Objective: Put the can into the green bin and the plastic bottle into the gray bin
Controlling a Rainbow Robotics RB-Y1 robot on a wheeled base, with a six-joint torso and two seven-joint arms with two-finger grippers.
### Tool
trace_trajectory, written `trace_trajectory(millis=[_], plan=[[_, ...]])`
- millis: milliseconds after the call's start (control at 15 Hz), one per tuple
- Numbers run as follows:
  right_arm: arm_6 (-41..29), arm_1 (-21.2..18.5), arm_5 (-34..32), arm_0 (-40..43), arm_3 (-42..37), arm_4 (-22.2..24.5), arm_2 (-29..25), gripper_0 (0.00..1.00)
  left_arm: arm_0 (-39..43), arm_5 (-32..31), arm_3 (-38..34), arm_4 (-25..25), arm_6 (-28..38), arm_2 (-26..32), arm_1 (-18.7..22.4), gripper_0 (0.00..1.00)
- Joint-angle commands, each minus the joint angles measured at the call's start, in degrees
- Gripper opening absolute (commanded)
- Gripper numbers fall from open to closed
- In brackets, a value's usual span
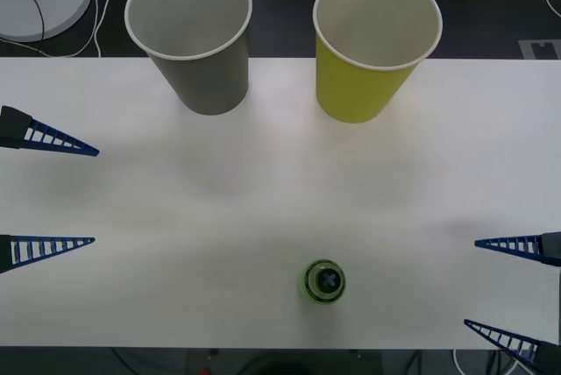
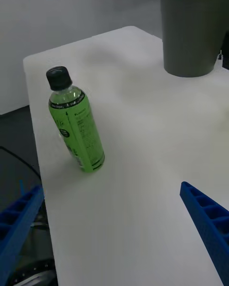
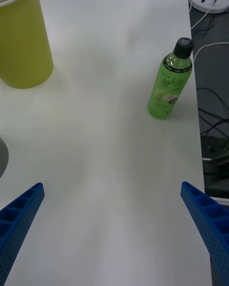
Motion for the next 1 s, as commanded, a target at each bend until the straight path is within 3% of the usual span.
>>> trace_trajectory(millis=[67,333,667,1000], plan=[[5.9,0.1,-2.2,-2.1,5.7,-4.6,4.5,1.00,0.0,0.0,0.0,0.0,0.0,0.0,0.0,1.00],[12.5,0.1,-2.1,-4.5,10.4,-9.8,11.0,1.00,0.0,0.0,0.0,0.0,0.0,0.0,0.0,1.00],[17.3,0.1,1.6,-5.7,10.6,-14.7,18.0,1.00,0.0,0.0,0.0,0.0,0.0,0.0,0.0,1.00],[20.1,1.0,2.8,-7.8,10.6,-14.9,22.2,1.00,0.0,0.0,0.0,0.0,0.0,0.0,0.0,1.00]])
